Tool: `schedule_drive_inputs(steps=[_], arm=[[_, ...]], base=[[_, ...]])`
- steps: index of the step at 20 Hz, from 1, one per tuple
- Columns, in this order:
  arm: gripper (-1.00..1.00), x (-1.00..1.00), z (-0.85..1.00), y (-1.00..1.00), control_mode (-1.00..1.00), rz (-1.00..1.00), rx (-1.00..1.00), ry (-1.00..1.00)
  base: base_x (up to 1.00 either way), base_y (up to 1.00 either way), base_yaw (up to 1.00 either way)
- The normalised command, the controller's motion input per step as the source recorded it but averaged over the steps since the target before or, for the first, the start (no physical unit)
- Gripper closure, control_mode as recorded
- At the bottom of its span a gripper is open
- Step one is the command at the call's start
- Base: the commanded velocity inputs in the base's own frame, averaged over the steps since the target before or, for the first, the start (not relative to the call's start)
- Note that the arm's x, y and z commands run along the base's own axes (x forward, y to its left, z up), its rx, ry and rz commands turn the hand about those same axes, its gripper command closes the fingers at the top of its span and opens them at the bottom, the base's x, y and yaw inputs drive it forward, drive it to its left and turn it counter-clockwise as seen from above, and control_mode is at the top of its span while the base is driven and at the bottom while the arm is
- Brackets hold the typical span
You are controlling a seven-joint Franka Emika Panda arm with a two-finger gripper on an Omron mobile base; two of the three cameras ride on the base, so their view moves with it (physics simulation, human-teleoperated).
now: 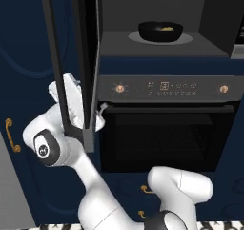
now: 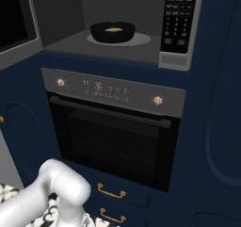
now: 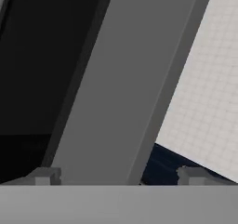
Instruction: Pick the potato from the sink and place it in the bowl. Then pick the bowl and place it in the microwave. Then close the microwave door and press the start button.
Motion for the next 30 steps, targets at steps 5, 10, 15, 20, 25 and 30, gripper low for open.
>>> schedule_drive_inputs(steps=[5,10,15,20,25,30], arm=[[-1.00,-0.21,0.16,-0.48,-1.00,-0.14,0.03,-0.29],[-1.00,-0.12,0.02,-0.84,-1.00,0.00,0.14,-0.21],[-1.00,-0.02,-0.01,-1.00,-1.00,0.15,0.16,-0.12],[-1.00,0.07,-0.03,-0.94,-1.00,0.28,0.18,-0.10],[-1.00,0.24,0.00,-0.79,-1.00,0.39,0.18,-0.14],[-1.00,0.34,0.00,-0.64,-1.00,0.40,0.13,-0.15]], base=[[0.00,0.00,0.00],[0.00,0.00,0.00],[0.00,0.00,0.00],[0.00,0.00,0.00],[0.00,0.00,0.00],[0.00,0.00,0.00]])
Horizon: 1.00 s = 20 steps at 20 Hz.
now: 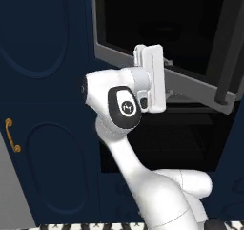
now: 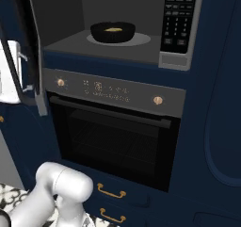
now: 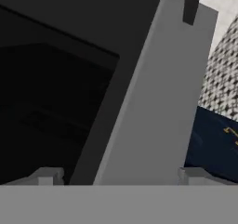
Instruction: Pick the potato from the sink and place it in the bowl. Then pick the bowl and place it in the microwave. Then close the microwave door and press the start button.
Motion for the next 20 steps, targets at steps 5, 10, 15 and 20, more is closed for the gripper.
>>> schedule_drive_inputs(steps=[5,10,15,20], arm=[[-1.00,0.61,0.00,-0.57,-1.00,0.41,0.13,-0.07],[-1.00,0.94,0.01,-0.20,-1.00,0.37,0.12,-0.02],[-1.00,0.95,0.06,-0.01,-1.00,0.27,0.09,0.00],[-1.00,0.79,0.21,0.00,-1.00,0.17,0.06,0.00]], base=[[0.00,0.00,0.00],[0.00,0.00,0.00],[0.00,0.00,0.00],[0.00,0.00,0.00]])
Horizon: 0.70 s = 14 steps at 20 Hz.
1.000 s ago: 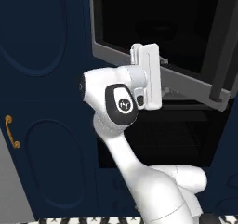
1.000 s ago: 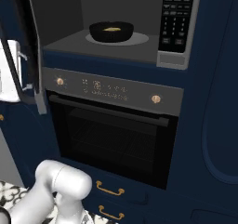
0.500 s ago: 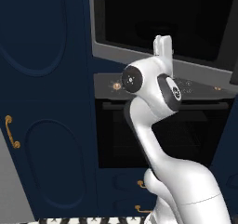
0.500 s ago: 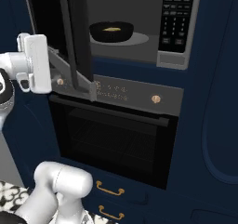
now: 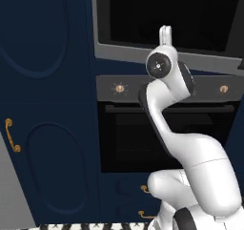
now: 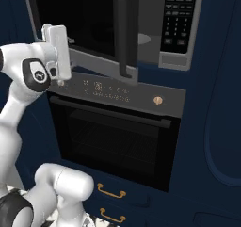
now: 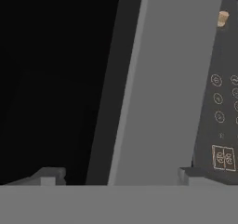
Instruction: Pick the potato from the sink and place it in the bowl. Then pick the bowl and place it in the microwave. Then close the microwave door and press the start button.
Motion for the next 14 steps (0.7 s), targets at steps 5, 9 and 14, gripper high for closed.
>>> schedule_drive_inputs(steps=[5,9,14], arm=[[-1.00,0.81,0.11,0.00,-1.00,0.10,0.08,0.00],[-1.00,0.71,0.00,0.00,-1.00,0.10,0.06,0.00],[-1.00,0.63,-0.11,0.02,-1.00,0.09,0.03,0.00]], base=[[0.00,0.00,0.00],[0.00,0.00,0.00],[0.00,0.00,0.00]])
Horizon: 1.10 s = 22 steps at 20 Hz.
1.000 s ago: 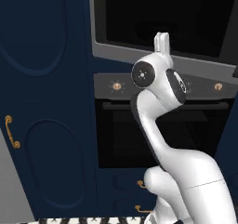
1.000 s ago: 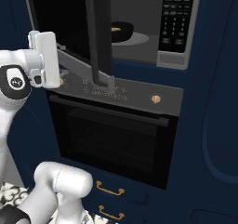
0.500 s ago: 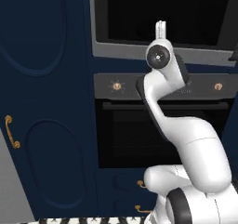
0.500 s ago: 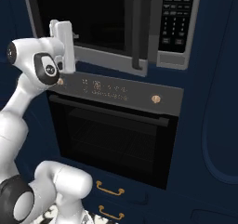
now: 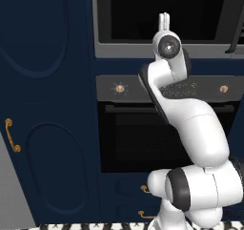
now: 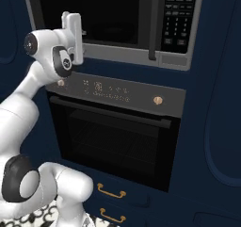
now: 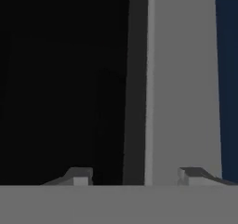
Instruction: Pick the potato from the sink and place it in the bowl. Then pick the bowl and place it in the microwave. Then close the microwave door and press the start button.
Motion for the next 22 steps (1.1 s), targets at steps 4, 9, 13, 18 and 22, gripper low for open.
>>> schedule_drive_inputs(steps=[4,9,13,18,22], arm=[[-1.00,0.24,-0.40,0.04,-1.00,0.03,0.00,0.00],[-1.00,-0.93,-0.05,-0.44,-1.00,0.00,0.07,-0.07],[-1.00,-1.00,0.17,-0.84,-1.00,0.00,0.13,-0.03],[-1.00,-0.67,0.01,-1.00,-1.00,0.00,0.17,0.01],[-1.00,-0.37,-0.02,-1.00,-1.00,0.01,0.17,0.07]], base=[[0.00,0.00,0.00],[0.00,0.00,0.00],[0.00,0.00,0.00],[0.00,0.00,0.00],[0.00,0.00,0.00]])
